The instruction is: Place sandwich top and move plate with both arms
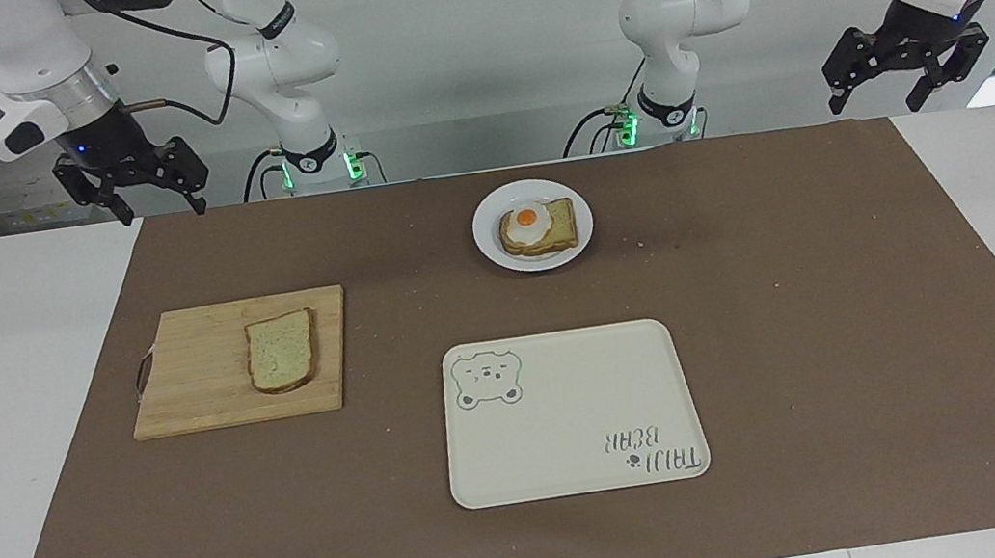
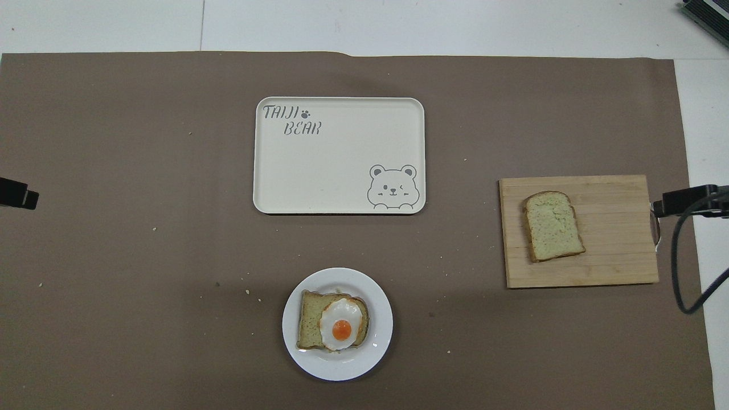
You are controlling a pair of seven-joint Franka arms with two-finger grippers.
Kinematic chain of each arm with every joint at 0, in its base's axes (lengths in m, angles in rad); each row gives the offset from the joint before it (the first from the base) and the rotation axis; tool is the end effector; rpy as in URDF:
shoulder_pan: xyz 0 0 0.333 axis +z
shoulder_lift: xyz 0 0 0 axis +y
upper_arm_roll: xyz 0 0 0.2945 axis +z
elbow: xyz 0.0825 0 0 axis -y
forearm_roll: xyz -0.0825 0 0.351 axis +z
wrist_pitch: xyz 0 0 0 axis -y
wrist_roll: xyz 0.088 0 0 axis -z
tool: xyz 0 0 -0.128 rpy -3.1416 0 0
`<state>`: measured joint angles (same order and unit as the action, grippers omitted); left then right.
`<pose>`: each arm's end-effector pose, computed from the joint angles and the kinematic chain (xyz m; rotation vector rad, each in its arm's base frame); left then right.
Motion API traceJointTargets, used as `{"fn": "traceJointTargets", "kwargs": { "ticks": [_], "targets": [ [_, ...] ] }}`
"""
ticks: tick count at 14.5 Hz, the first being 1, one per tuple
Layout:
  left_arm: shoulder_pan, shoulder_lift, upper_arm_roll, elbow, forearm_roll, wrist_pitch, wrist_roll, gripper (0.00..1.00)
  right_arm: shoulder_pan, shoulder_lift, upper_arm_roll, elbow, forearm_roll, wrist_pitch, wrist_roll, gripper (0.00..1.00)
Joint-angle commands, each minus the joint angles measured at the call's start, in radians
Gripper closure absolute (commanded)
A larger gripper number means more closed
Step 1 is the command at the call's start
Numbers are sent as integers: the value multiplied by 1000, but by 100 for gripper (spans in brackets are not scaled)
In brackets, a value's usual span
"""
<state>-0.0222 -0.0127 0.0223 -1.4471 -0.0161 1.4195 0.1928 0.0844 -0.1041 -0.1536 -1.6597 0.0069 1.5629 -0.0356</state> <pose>0.5014 -0.0021 0.6287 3.1091 -0.3041 -0.0207 0.4890 -0.0368 0.5943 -3.1187 0.0511 -0.0113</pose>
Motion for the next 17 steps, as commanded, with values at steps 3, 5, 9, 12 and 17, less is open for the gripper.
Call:
{"fn": "traceJointTargets", "kwargs": {
  "ticks": [3, 5, 9, 12, 17],
  "targets": [
    [-16, -24, 8, -29, 8, -2, -13, 0, -9, -12, 6, -17, -16, 8, -7, 0],
    [-16, -24, 8, -29, 8, -1, -12, 0, -9, -12, 6, -17, -18, 3, -10, 0],
    [-16, -24, 7, -29, 8, -1, -12, 0, -9, -12, 2, -14, -18, -10, -29, 0],
    [-16, -24, 7, -29, 8, -1, -12, 0, -9, -12, 2, -12, -21, -15, -27, 0],
    [-16, -24, 7, -29, 8, -4, -13, 0, -8, -12, 3, -12, -27, -14, -21, 0]
  ]
}}
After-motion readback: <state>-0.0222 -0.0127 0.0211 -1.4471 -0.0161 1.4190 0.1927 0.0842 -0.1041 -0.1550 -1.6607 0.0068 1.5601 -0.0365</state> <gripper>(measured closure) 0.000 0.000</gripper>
